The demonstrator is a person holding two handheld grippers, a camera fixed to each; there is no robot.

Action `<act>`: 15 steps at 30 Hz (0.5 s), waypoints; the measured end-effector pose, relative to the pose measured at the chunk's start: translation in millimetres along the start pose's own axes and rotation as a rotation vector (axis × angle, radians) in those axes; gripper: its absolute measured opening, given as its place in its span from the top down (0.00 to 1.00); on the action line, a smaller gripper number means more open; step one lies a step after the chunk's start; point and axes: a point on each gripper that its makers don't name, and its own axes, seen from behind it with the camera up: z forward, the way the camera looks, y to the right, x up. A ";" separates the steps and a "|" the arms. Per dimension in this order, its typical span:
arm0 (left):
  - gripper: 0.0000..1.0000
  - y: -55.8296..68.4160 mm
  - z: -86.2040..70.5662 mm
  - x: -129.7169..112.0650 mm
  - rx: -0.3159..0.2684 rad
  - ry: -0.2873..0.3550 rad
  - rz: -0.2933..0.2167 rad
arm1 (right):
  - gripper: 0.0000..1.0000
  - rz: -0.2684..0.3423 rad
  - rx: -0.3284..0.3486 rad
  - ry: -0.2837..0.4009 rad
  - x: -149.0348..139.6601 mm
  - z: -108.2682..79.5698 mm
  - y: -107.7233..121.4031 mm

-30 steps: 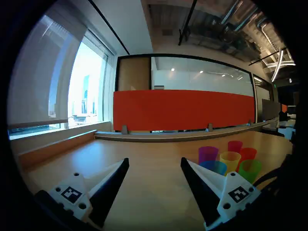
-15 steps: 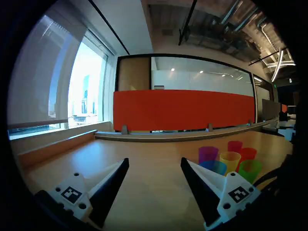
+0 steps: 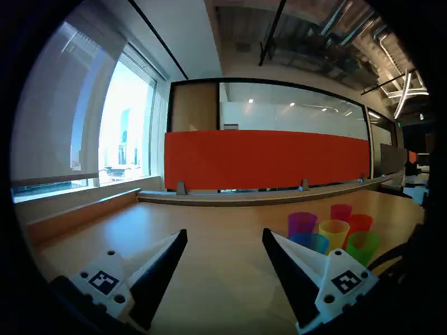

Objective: Pour water

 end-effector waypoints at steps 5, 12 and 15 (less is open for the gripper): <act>0.00 0.1 0.1 -0.1 0.000 0.000 0.000 | 0.02 0.000 0.000 0.000 0.1 0.4 0.0; 0.00 0.2 0.3 -0.1 0.000 0.000 0.000 | 0.01 0.000 0.000 0.000 0.3 0.8 0.2; 0.00 0.7 0.5 0.0 0.000 0.000 0.000 | 0.01 -0.001 0.000 0.000 0.3 1.0 0.2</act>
